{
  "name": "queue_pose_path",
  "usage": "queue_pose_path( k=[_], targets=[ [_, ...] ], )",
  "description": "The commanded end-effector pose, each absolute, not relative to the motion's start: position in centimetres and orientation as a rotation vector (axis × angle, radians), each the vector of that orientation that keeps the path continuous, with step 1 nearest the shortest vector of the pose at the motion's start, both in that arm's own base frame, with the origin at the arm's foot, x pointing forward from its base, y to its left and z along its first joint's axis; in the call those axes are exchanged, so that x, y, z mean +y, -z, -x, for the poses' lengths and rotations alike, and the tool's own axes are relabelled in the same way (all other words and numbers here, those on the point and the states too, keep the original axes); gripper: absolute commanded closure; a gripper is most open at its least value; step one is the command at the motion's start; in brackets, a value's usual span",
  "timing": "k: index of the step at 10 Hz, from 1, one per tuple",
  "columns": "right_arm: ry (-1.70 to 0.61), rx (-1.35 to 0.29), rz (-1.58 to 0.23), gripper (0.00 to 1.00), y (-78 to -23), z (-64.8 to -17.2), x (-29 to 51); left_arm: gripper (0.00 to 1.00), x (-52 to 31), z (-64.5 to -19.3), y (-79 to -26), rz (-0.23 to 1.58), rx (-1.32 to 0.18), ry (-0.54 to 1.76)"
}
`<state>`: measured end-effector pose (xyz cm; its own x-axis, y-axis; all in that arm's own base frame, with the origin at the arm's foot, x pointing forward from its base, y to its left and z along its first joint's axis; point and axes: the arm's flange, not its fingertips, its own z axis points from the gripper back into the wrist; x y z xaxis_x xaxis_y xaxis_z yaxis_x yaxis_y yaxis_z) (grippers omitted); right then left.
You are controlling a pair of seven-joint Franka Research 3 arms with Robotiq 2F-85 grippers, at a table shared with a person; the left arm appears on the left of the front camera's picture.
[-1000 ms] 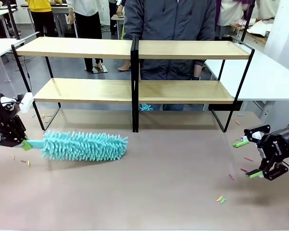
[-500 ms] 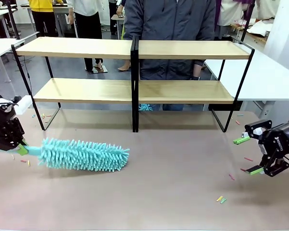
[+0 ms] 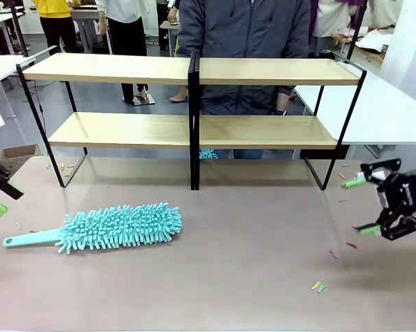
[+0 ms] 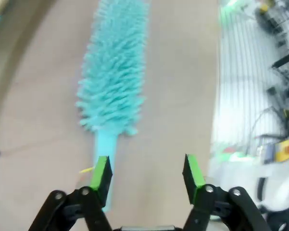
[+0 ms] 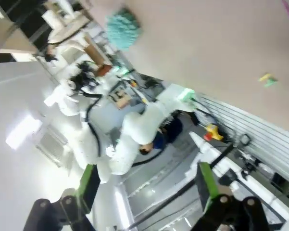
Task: Clean the shelves.
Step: Place the Duster on the table.
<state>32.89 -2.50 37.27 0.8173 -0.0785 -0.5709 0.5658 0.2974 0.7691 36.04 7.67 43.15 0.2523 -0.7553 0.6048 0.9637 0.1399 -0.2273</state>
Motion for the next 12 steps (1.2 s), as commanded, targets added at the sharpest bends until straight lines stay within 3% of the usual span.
queue_pose_path(
  k=[1, 4, 6, 7, 8, 12],
  targets=[
    [0.525, 0.444, -1.367, 0.00, -39.9, -32.5, -1.9, 0.00, 9.5, -37.1, -44.2, 1.129, -0.322, 0.969],
    [0.502, 0.418, -1.492, 0.00, -40.1, -32.0, -3.7, 0.00, 16.9, -35.8, -43.4, 1.589, -0.373, 0.438],
    [0.454, 0.385, -1.507, 0.00, -40.5, -31.7, -4.1, 0.00, 20.1, -33.1, -42.8, 1.736, -0.338, 0.197],
    [0.428, 0.372, -1.476, 0.00, -40.5, -31.5, -3.8, 0.00, 21.0, -32.7, -42.8, 1.754, -0.359, 0.197],
    [0.494, 0.410, -1.481, 0.00, -40.7, -32.8, -4.5, 0.00, 19.7, -32.5, -41.6, 1.523, -0.259, 0.638],
    [0.494, 0.410, -1.481, 0.00, -40.7, -32.8, -4.5, 0.00, 19.7, -32.5, -41.6, 1.523, -0.259, 0.638]
  ],
)
